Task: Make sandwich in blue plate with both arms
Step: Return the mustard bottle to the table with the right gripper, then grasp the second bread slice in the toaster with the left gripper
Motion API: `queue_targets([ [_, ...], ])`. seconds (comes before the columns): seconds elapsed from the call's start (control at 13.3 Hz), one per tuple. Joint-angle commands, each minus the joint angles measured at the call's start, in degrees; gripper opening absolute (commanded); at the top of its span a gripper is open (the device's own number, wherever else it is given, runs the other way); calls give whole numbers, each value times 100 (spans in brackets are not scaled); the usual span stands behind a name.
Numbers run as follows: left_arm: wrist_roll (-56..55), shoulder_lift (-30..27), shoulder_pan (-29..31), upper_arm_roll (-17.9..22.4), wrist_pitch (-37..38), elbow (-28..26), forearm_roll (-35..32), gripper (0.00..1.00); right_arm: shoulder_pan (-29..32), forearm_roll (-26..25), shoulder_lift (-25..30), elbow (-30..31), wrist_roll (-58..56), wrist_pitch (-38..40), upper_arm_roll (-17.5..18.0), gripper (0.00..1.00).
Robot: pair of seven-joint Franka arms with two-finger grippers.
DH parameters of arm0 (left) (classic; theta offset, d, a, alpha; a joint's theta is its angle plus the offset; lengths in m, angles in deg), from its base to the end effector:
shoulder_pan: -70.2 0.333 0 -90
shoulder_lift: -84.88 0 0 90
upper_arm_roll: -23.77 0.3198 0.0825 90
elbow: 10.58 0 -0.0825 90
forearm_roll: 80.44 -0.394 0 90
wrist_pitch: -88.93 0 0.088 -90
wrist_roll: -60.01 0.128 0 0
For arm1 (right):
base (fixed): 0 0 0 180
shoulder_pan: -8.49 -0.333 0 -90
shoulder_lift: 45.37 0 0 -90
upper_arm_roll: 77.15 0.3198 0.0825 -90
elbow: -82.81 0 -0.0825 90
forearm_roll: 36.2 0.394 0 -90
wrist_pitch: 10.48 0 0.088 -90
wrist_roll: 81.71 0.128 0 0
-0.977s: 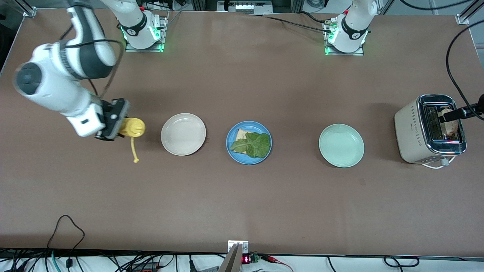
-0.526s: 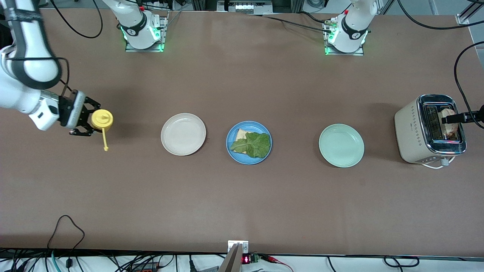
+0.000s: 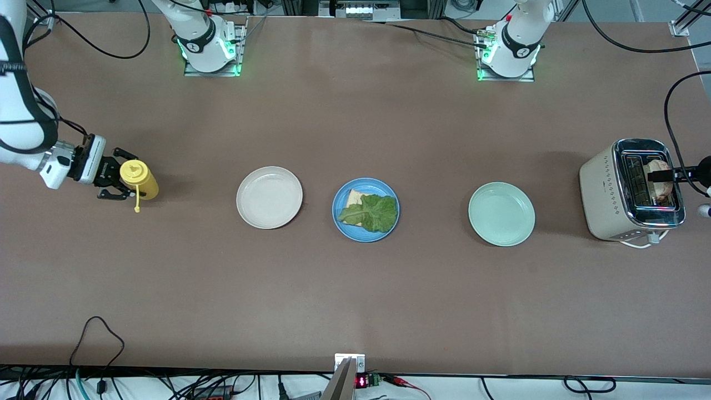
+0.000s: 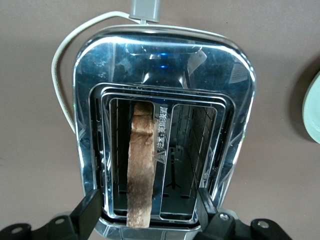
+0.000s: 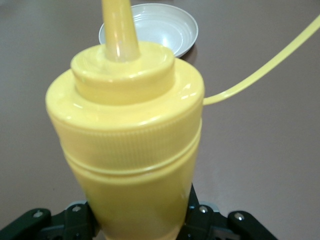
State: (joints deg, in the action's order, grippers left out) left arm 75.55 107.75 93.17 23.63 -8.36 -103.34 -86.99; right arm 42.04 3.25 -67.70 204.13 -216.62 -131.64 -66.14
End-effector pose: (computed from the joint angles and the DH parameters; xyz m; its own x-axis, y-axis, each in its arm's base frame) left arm 0.5799 0.2586 0.3510 0.9391 0.0913 -0.3312 0.0920 -0.9957 -0.0137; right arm 0.5186 -0.1683 0.1926 0.0830 0.7642 0.6396 0.9959 -0.0868 -0.0256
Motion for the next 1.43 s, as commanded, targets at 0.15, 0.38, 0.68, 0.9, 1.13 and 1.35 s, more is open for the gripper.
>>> queue_targets([
  [0.15,108,200,76,-56,62,179,-39,33,345,379,-360,-126,-440,109,138,0],
  [0.38,169,200,128,-56,106,170,-39,0,416,388,-368,-135,-431,109,121,93],
  [0.68,678,104,181,-56,141,283,-65,1,442,388,-360,-170,-431,109,112,100],
  [0.9,749,16,120,-126,1428,1317,-48,1,477,371,-351,-275,-422,109,94,100],
  [1.13,661,16,-151,-144,2722,1944,153,1,477,353,-316,-293,-431,118,-90,100],
  [1.35,242,-185,-599,-292,3452,1936,573,1,495,283,-281,-433,-422,214,-257,100],
])
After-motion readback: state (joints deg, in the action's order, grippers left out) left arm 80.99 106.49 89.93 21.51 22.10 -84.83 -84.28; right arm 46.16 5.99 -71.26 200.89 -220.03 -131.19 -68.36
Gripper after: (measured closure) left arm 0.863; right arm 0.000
